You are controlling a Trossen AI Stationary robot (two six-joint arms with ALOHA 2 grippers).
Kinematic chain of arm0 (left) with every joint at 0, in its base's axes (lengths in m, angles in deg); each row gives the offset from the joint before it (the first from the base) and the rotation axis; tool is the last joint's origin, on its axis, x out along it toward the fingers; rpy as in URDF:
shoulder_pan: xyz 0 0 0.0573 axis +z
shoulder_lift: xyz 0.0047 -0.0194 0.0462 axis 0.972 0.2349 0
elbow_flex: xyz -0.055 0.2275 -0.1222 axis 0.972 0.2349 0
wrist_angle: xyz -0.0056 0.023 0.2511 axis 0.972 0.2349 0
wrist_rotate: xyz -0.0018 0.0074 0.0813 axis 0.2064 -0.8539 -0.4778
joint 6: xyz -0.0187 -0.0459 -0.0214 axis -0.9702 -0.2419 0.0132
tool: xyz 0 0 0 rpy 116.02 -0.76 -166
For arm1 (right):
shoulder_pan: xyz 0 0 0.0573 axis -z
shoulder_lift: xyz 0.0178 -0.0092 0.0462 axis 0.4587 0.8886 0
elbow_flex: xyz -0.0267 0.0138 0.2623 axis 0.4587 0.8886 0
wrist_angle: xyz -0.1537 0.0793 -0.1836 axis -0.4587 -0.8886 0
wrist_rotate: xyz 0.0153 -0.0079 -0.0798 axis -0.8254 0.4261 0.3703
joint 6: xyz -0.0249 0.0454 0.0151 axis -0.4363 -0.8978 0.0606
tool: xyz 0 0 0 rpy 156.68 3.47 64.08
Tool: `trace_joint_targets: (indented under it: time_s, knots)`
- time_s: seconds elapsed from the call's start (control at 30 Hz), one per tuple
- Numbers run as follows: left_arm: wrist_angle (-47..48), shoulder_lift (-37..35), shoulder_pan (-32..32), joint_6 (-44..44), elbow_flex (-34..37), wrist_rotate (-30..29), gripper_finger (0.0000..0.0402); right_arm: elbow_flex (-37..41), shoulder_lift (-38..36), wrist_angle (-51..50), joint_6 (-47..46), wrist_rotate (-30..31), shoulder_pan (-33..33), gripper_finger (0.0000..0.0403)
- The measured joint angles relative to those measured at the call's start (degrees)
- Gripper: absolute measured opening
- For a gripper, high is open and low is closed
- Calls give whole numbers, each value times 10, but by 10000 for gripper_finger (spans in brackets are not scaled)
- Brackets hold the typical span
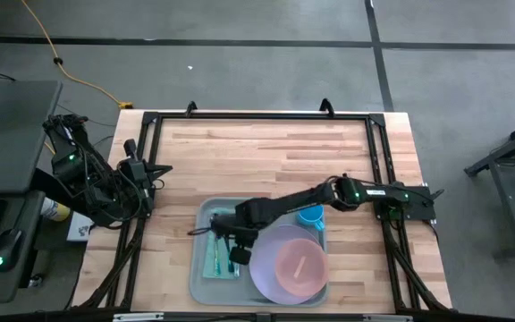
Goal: Set up tray
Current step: Adjust the green table knife on the table napkin
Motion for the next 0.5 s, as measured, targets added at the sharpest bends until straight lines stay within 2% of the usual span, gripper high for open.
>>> trace_joint_targets:
  time_s: [0.3,0.5]
  knots:
    - [-3,1,0,0,0,0,42,0,0,25,-45,31,-54,0]
    - [-12,0,0,0,0,0,42,0,0,78,-96,59,-94,0]
